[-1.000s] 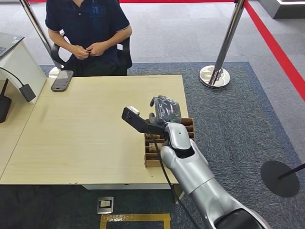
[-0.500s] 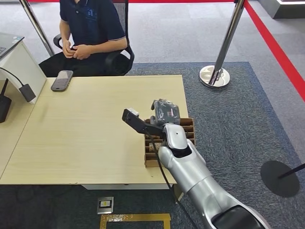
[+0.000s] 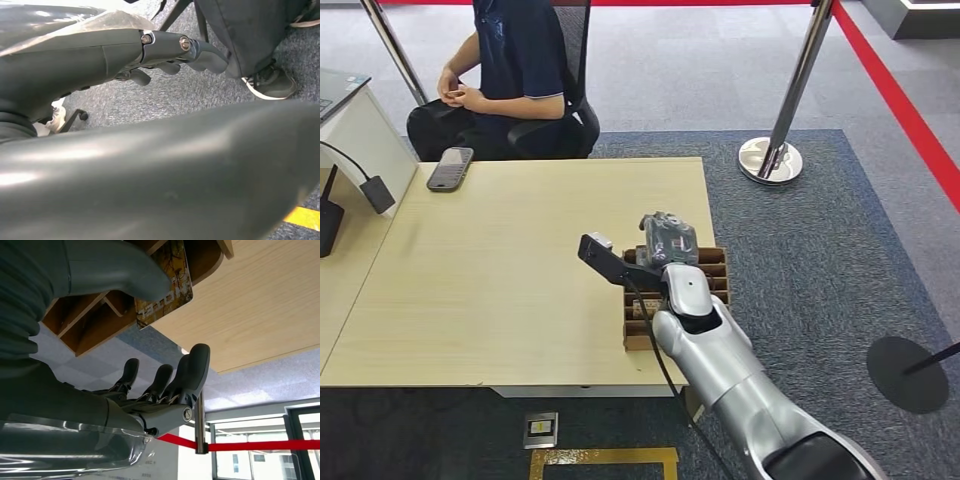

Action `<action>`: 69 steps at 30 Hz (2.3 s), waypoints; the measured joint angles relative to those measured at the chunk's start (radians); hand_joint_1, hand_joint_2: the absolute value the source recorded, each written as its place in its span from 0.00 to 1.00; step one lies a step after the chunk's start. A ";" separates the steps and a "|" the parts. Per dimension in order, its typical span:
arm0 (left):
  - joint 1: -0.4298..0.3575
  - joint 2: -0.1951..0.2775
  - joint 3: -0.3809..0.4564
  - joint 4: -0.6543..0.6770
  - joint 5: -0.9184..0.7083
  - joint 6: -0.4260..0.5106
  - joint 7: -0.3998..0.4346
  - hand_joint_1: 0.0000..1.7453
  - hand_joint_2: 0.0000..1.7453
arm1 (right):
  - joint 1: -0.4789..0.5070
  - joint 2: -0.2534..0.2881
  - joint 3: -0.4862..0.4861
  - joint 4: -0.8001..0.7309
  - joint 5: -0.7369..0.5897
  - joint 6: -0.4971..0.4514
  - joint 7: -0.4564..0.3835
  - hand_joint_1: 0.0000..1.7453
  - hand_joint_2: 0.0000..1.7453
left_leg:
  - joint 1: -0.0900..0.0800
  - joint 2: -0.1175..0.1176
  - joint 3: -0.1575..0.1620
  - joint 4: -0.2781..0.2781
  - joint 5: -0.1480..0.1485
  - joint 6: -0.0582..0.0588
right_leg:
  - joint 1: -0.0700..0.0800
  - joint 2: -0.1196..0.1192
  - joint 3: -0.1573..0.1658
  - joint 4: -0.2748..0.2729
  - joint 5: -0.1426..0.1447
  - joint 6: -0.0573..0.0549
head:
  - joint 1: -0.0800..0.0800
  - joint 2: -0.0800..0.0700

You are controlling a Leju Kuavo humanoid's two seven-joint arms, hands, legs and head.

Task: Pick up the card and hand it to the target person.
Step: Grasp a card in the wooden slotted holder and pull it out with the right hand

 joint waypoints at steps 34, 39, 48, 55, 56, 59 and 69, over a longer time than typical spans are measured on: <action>0.000 0.000 -0.008 0.000 -0.011 -0.002 -0.012 0.00 0.00 | 0.018 -0.007 0.000 0.008 0.017 0.008 0.006 0.57 1.00 | 0.000 0.000 0.000 0.000 0.000 0.000 | 0.000 0.000 0.000 0.000 0.000 0.000 | 0.000 0.000; 0.000 0.000 -0.008 0.000 -0.011 -0.002 -0.013 0.00 0.00 | 0.019 -0.005 -0.001 0.010 0.015 0.008 0.005 0.67 1.00 | 0.000 0.000 0.000 0.000 0.000 0.000 | 0.000 0.000 0.000 0.000 0.000 0.000 | 0.000 0.000; 0.000 0.000 -0.008 0.000 -0.011 -0.001 -0.013 0.00 0.00 | 0.017 0.000 -0.002 0.012 0.013 0.011 0.004 0.74 1.00 | 0.000 0.000 0.000 0.000 0.000 0.000 | 0.000 0.000 0.000 0.000 0.000 0.000 | 0.000 0.000; 0.000 0.000 -0.008 0.000 -0.002 0.002 0.001 0.00 0.00 | 0.016 0.005 -0.002 0.018 0.012 0.015 -0.012 0.78 1.00 | 0.000 0.000 0.001 0.000 0.000 0.000 | 0.000 0.000 0.000 0.000 0.000 0.000 | 0.000 0.000; 0.000 -0.001 -0.008 0.000 -0.001 0.002 0.001 0.00 0.00 | 0.016 0.006 -0.002 0.019 0.012 0.014 -0.014 0.78 1.00 | 0.000 0.000 0.001 0.000 0.000 0.000 | 0.000 0.000 0.000 0.000 0.000 0.000 | 0.000 0.000; 0.000 -0.002 -0.007 0.000 0.001 0.004 0.000 0.00 0.00 | 0.016 0.011 -0.002 0.020 0.012 0.013 -0.023 0.78 1.00 | 0.000 0.000 0.001 0.000 0.000 0.000 | 0.000 0.000 0.000 0.000 0.000 0.000 | 0.000 0.000; 0.000 -0.003 -0.007 0.000 0.004 0.011 -0.006 0.00 0.00 | 0.015 0.018 -0.002 0.010 0.003 0.002 -0.055 0.81 1.00 | 0.000 0.000 0.000 0.000 0.000 0.000 | 0.000 0.000 0.000 0.000 0.000 0.000 | 0.000 0.000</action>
